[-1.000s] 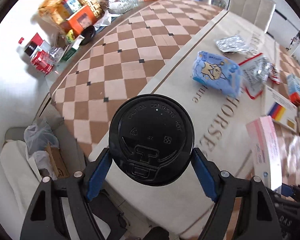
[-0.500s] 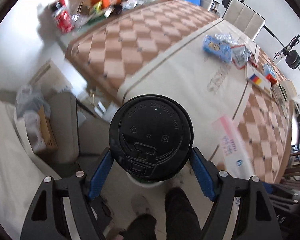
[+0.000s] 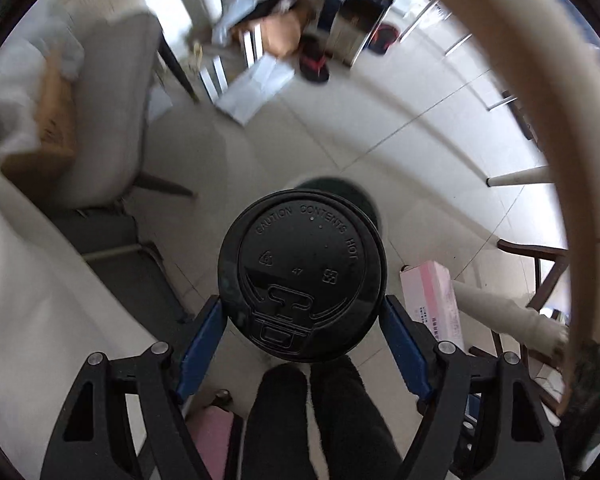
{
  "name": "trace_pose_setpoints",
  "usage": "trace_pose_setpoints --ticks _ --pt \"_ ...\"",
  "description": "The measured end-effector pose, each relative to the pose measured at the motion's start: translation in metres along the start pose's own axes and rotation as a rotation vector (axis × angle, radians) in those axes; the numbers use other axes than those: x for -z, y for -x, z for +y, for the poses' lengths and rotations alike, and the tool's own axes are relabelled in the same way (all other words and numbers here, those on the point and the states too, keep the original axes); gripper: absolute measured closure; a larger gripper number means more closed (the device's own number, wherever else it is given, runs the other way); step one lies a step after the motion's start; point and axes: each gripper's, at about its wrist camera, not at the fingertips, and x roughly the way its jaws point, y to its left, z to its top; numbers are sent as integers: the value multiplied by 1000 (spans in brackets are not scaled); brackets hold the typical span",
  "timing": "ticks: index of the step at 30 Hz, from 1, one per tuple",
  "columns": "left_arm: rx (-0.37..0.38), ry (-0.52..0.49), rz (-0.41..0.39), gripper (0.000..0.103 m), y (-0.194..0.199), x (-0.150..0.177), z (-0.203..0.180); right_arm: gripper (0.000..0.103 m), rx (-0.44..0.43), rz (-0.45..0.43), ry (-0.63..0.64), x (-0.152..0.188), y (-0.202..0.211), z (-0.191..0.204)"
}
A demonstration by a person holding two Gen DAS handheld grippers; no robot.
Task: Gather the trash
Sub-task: 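Carry lid and toothpaste box over the bin and open both tools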
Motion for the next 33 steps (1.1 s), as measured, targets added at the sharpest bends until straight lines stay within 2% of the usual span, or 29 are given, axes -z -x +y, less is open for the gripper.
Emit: trace_pose_setpoints --ticks 3,8,11,14,15,17,19,20,21,23,24,26,33 --pt "44 28 83 26 -66 -25 4 54 13 28 -48 -25 -57 -31" --pt "59 1 208 26 -160 -55 -1 54 27 59 -101 -86 -146 -72" --pt "84 -39 297 25 -198 -63 -7 54 30 90 -109 -115 -188 -90" --pt "63 -60 335 24 -224 -67 -9 53 40 114 -105 -136 -219 -97" --pt "53 -64 336 23 -226 -64 -8 52 50 119 -101 -141 -227 -99" --pt "64 -62 333 5 -227 -62 -7 52 60 137 -104 -150 -236 -105" --pt "60 -56 323 3 -224 -60 -5 51 63 149 -106 -153 -243 -107" --pt "55 -57 315 3 -222 -59 -4 42 71 148 -106 -154 -243 -108" --pt "50 -58 311 3 -221 -58 -3 27 80 142 -104 -154 -243 -108" --pt "23 -61 286 3 -213 -54 -3 17 79 129 -99 -153 -239 -107" --pt "7 -64 272 3 -209 -53 -2 10 94 125 -94 -153 -238 -105" --pt "-29 -74 242 3 -203 -49 0 1 126 111 -82 -151 -234 -100" --pt "-157 -107 152 3 -163 -22 15 1 198 61 -66 -131 -205 -84"
